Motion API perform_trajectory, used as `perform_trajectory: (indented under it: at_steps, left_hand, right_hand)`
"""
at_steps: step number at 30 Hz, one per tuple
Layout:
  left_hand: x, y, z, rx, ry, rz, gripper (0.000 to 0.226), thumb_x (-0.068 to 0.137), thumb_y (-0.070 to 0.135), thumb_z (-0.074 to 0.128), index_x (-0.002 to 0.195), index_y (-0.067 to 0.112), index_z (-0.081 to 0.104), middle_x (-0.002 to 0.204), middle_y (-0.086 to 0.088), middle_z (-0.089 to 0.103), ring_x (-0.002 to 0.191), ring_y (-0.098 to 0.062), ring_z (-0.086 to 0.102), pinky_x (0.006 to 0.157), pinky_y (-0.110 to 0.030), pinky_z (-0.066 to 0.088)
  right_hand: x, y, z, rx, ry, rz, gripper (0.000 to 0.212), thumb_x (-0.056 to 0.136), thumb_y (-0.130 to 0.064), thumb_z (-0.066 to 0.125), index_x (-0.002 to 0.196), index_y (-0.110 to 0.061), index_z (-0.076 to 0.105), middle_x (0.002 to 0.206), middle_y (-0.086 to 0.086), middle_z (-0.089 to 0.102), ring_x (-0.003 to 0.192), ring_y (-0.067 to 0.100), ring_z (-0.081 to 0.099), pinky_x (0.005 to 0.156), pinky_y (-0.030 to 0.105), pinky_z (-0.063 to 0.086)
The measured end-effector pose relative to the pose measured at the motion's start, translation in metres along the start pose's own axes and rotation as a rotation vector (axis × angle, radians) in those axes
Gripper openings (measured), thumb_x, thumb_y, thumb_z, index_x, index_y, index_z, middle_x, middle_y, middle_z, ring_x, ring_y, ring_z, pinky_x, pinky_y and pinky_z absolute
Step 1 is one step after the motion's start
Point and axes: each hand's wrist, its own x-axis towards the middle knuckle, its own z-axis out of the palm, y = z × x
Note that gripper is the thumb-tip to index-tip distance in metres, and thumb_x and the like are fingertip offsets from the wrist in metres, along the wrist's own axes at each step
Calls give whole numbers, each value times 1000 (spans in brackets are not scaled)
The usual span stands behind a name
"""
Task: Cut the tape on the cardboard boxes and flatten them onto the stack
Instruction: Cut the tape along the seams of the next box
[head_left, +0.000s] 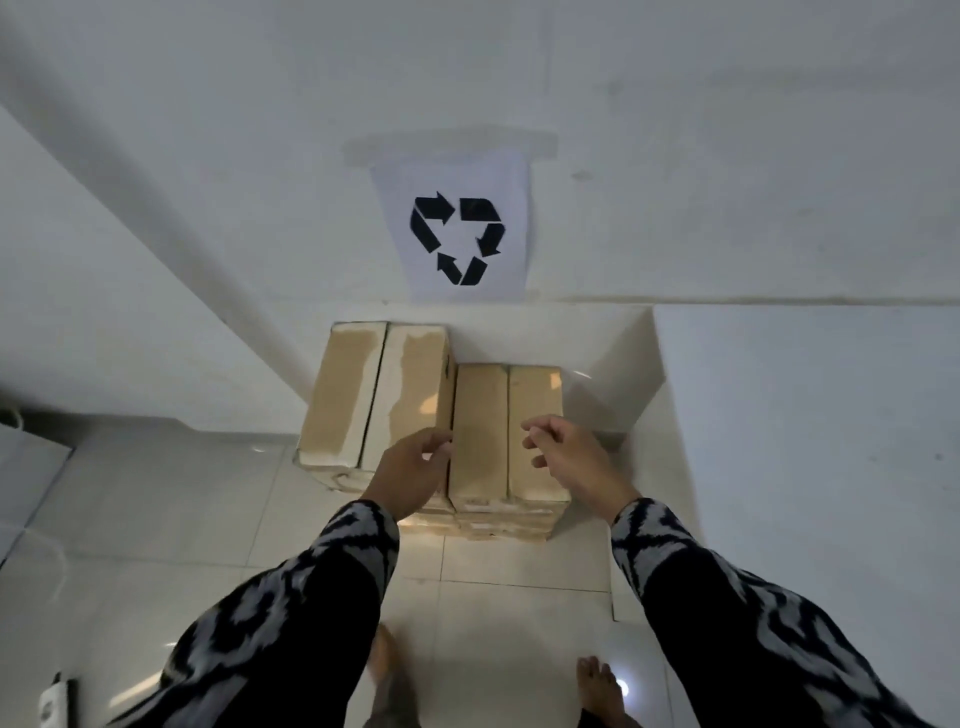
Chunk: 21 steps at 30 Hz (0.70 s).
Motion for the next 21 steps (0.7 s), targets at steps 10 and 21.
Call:
perform_trajectory:
  at_steps: [10, 21]
  left_hand:
    - [168, -159, -114, 276, 47, -46, 78, 93, 50, 55, 154, 18, 19, 161, -12, 11, 147, -35, 5, 120, -48, 13]
    - [217, -225, -126, -270, -17, -259, 90, 75, 55, 76, 144, 24, 28, 123, 5, 57, 108, -21, 60, 84, -35, 52]
  right_hand:
    - [142, -51, 172, -27, 99, 283, 52, 99, -37, 52, 147, -24, 38, 117, -8, 56, 103, 15, 58, 83, 28, 45]
    - [198, -14, 228, 165, 160, 416, 66, 70, -74, 65, 120, -31, 60, 108, -6, 69, 97, 20, 68, 89, 46, 57]
